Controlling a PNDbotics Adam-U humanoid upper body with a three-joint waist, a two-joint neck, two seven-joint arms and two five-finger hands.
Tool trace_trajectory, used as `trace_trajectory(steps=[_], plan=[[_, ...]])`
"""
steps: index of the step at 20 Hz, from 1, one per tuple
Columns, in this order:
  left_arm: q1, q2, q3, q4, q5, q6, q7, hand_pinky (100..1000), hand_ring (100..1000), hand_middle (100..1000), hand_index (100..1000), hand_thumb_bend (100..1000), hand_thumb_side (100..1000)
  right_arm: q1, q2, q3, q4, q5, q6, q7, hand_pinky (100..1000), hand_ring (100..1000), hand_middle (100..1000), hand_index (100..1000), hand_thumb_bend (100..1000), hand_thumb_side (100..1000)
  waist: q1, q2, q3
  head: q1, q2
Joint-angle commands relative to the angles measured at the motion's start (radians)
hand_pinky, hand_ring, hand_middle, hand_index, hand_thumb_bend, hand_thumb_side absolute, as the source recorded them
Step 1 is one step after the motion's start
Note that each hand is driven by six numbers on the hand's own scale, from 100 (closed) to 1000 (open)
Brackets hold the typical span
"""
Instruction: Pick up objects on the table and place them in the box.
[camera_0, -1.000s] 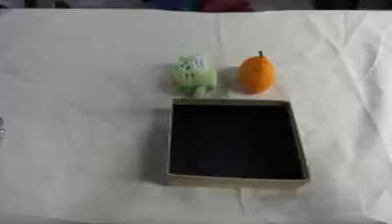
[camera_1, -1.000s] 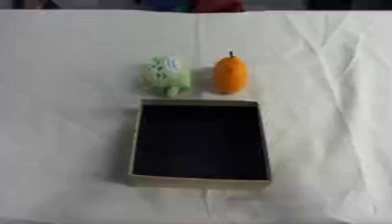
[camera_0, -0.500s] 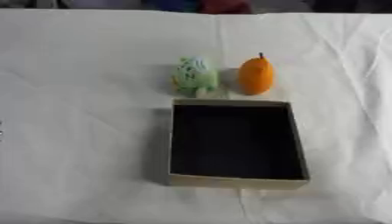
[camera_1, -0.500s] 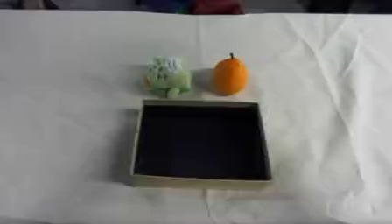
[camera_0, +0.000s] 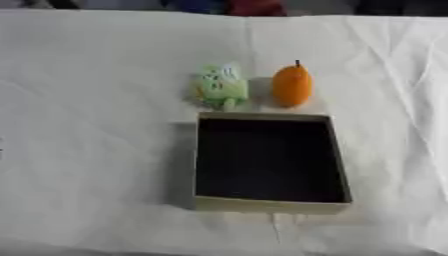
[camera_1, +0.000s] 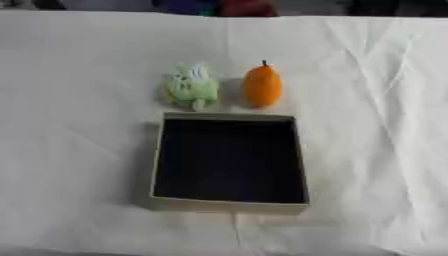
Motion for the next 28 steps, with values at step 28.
trace_trajectory(steps=[28], plan=[[-0.008,0.030,-0.003,-0.014,0.015,-0.007,-0.027,818,604,720,877,117,932,-0.159,0.222,-0.037,0.456,0.185,-0.261,0.170,848,908,845,845,161,955,0.007,-0.023,0.022,-0.015,0.010]])
